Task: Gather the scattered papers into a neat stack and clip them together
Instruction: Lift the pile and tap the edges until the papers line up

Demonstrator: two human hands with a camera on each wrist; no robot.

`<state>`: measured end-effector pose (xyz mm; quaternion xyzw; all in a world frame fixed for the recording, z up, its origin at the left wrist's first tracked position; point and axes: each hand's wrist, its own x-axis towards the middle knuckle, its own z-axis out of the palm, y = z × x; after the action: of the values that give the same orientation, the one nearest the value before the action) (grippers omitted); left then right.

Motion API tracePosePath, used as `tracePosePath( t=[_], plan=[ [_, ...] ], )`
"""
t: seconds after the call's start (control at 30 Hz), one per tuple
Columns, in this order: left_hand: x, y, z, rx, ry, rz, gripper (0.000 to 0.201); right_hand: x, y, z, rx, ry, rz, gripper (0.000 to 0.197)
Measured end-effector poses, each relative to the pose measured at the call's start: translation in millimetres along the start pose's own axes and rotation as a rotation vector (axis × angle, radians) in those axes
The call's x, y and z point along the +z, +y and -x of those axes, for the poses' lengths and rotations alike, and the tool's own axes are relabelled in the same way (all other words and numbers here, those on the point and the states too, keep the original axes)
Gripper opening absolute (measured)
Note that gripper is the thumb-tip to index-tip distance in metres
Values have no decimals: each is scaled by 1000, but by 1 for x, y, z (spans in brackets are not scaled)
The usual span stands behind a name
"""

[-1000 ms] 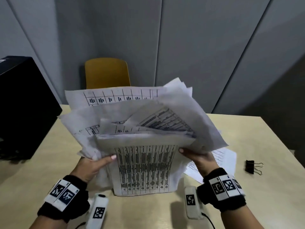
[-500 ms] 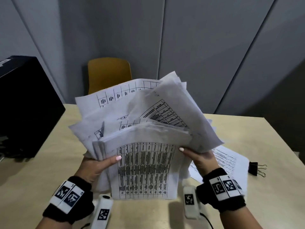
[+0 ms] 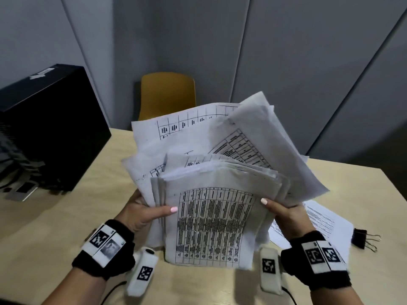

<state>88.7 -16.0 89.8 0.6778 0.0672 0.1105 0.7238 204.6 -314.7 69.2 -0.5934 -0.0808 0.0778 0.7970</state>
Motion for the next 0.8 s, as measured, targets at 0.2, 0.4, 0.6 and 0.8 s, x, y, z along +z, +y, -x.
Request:
tracePosePath(
  t=[0.2, 0.4, 0.6, 0.8],
  plan=[
    [-3, 6, -5, -124, -129, 52, 37, -5, -5, -3, 82, -196, -36, 65],
    [-20, -5, -13, -197, -124, 85, 68, -17, -4, 5, 184, -301, 39, 67],
    [7, 2, -15, -53, 232, -62, 20, 2, -7, 11, 0, 82, 168, 18],
    [20, 7, -15, 112, 310, -8, 44, 8, -1, 11, -69, 192, 115, 18]
  ],
)
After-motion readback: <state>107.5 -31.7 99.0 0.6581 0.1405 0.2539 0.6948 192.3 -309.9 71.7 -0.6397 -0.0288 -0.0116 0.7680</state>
